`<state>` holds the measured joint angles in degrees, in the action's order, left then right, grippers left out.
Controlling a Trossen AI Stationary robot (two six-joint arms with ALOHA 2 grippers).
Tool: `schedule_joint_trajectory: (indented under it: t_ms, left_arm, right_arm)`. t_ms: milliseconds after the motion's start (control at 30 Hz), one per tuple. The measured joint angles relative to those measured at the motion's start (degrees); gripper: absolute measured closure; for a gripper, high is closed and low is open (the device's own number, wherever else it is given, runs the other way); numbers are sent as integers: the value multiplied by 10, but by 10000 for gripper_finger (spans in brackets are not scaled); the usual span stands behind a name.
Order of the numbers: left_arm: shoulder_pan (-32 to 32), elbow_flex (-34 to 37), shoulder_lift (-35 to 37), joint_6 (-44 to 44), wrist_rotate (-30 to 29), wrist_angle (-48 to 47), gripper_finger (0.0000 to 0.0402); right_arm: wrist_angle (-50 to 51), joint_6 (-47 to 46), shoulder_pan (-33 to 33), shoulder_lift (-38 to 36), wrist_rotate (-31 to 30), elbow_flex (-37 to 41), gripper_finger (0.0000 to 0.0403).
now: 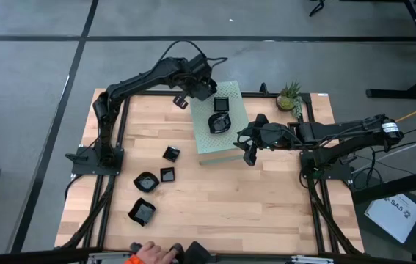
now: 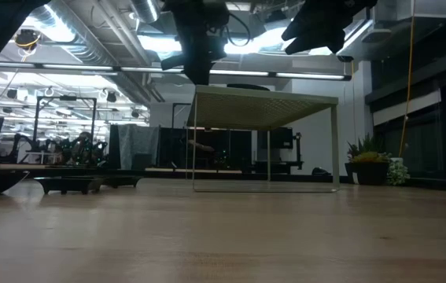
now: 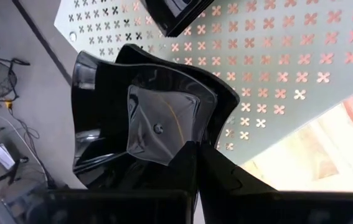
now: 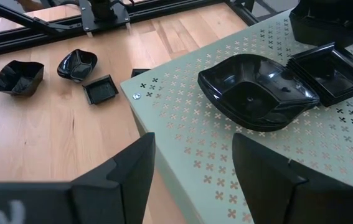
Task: Pick & Place Mini shaped plates
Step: Stack the black distorted square plate on top of the black distorted square plates on the shelf
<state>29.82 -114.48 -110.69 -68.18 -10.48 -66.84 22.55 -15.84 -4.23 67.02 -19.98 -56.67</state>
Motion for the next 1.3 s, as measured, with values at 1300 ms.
schedule_joint_trajectory:
  t_ms: [1300]
  left_arm:
    - [-125, -2, 74, 406, 18, -64, 317]
  right_arm:
    - [0, 93, 0, 0, -9, 0, 191]
